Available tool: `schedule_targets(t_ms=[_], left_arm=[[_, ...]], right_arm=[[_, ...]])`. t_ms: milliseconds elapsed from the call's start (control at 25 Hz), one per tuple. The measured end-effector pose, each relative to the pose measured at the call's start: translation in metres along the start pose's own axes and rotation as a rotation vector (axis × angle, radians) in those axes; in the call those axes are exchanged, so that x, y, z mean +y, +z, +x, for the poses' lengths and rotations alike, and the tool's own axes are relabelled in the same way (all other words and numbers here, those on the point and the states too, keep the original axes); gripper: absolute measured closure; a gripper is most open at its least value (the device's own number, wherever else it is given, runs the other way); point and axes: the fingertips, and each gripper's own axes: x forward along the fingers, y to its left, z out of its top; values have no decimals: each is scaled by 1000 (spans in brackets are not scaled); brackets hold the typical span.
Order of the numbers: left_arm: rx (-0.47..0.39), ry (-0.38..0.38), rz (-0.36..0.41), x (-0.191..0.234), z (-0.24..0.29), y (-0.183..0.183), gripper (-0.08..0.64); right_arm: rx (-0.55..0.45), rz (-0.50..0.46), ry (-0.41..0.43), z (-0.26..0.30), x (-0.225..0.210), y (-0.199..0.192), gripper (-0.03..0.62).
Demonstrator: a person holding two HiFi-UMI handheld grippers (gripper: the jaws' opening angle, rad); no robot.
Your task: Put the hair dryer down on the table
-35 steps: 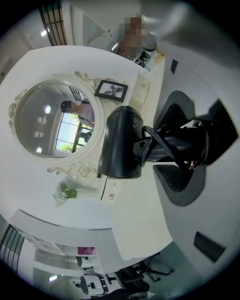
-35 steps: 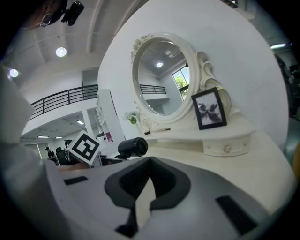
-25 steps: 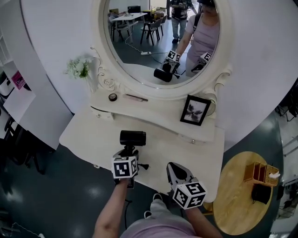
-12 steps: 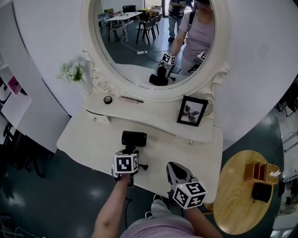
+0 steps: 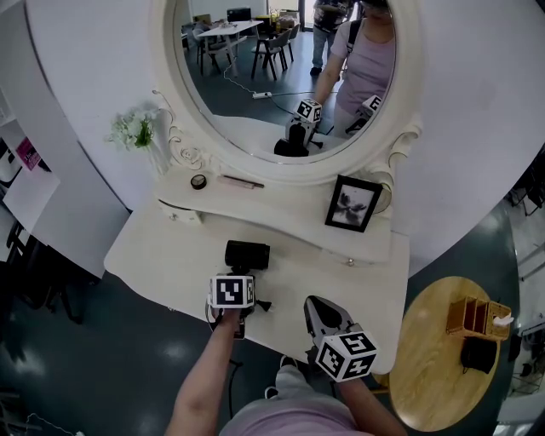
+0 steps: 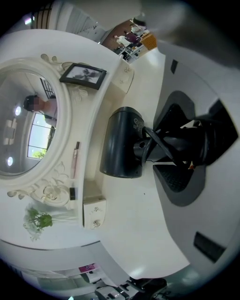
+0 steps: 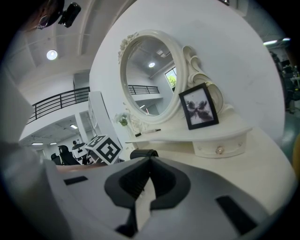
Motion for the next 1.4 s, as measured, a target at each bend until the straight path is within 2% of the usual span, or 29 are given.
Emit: schedule_targets(t_ms=[640, 800, 1160, 1400], left_arm=[[27, -34, -52, 1, 3, -2, 325], [-27, -47, -74, 2, -4, 2, 310], [-176, -69, -71, 6, -40, 13, 310], [-288, -33, -90, 17, -77, 11, 373]], right_arm=[[8, 0, 17, -5, 6, -3, 589], [8, -3, 24, -8, 7, -3, 589], [18, -13, 64, -6, 18, -5, 589], [29, -18, 84, -6, 23, -8, 589]])
